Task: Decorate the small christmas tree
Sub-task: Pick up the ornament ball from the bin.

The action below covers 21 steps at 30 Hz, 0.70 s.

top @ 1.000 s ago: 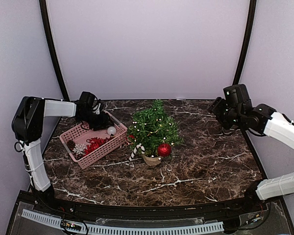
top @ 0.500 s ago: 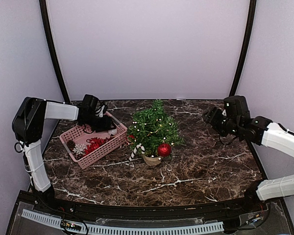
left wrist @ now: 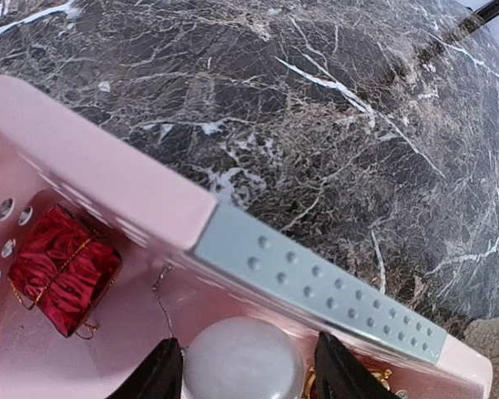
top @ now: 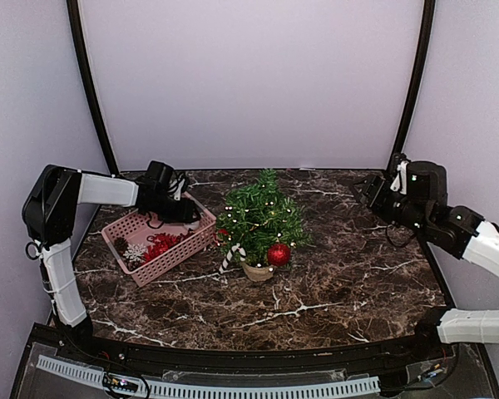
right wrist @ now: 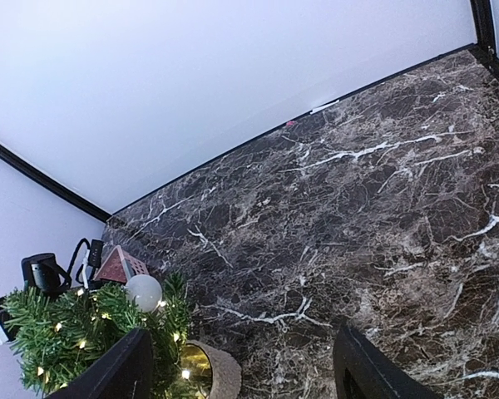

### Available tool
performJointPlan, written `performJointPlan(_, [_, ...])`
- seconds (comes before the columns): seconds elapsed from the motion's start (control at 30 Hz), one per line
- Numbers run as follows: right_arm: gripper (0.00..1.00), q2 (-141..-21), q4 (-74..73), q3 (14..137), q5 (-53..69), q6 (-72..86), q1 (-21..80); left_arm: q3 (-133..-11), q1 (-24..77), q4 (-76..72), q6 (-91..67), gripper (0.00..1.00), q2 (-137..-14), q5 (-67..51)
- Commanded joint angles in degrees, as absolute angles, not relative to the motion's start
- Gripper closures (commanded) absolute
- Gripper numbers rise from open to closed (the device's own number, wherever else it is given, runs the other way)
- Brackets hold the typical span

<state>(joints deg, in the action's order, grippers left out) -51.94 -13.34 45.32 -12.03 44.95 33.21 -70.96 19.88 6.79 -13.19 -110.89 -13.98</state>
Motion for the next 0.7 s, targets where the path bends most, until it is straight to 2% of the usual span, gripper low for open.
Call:
performJointPlan(0.0, [0.24, -49.1, -10.3, 42.7, -11.9, 43.7, 32.9, -69.8, 21.0, 6.8, -10.2, 0.43, -108.9, -12.3])
performJointPlan(0.47, [0.24, -42.8, -8.6, 38.0, -13.2, 44.1, 32.8, -67.8, 21.9, 6.1, -10.6, 0.42, -110.5, -7.3])
performJointPlan(0.67, [0.25, -39.9, -8.6, 36.0, -13.6, 45.0, 32.9, -66.6, 21.9, 4.2, -11.4, 0.48, -109.3, -6.5])
